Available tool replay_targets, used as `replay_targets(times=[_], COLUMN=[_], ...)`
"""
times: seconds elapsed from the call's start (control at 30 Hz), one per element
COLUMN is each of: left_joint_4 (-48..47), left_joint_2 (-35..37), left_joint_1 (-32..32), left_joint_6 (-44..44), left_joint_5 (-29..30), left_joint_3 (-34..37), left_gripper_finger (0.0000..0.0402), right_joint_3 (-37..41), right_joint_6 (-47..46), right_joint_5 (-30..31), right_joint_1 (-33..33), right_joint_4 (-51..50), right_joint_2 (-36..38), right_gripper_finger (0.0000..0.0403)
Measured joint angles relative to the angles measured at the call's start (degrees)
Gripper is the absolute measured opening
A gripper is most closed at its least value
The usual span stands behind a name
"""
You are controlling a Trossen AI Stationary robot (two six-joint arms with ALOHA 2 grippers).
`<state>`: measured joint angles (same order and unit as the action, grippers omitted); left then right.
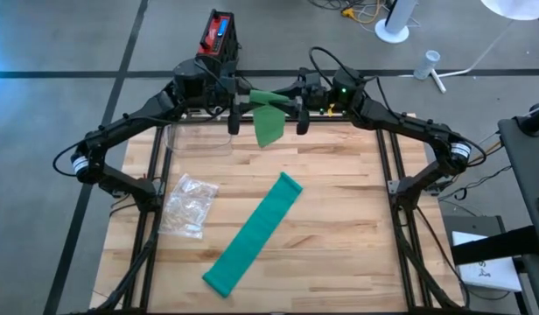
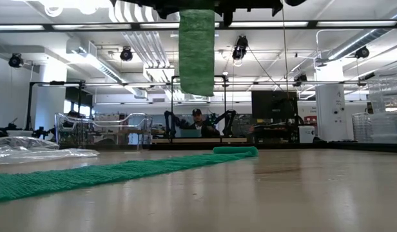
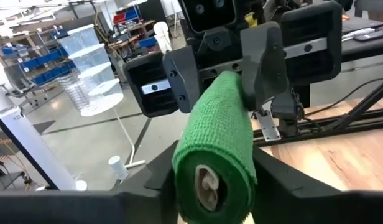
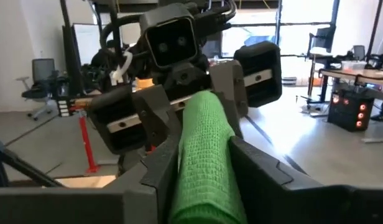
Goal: Roll bandage
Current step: Roll the green bandage
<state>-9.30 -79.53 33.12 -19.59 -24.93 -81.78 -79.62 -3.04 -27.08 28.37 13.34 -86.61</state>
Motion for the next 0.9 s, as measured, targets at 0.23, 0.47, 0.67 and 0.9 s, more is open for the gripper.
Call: replay_targets(times=[0.23,0.47,0.67,0.9], left_joint_4=[0.13,0.38,-1.24,0.23], left_joint_2=[0.0,0.0,1.23,2.0], left_joint_1=[-0.09,-0.22,-0.33,-0.93], left_joint_6=[1.0,0.54,-8.85,-13.67], left_joint_5=[-1.05,-1.2,-1.0,-0.65], left_joint_3=[0.04,0.04,0.07,0.07], left_gripper_finger=[0.0124,0.0102,0.013,0.022], right_joint_3=[-3.07,-5.86,-7.01,-7.07], right_joint_6=[7.77,11.64,12.08,10.55], right_joint_5=[-0.37,-0.34,-0.65,-2.09], right_joint_1=[0.1,0.08,0.2,0.43], right_joint_4=[-6.95,-11.77,-14.36,-14.9], right_joint_2=[0.02,0.02,-0.04,0.02], right_gripper_finger=[0.0115,0.0037,0.0036,0.0048])
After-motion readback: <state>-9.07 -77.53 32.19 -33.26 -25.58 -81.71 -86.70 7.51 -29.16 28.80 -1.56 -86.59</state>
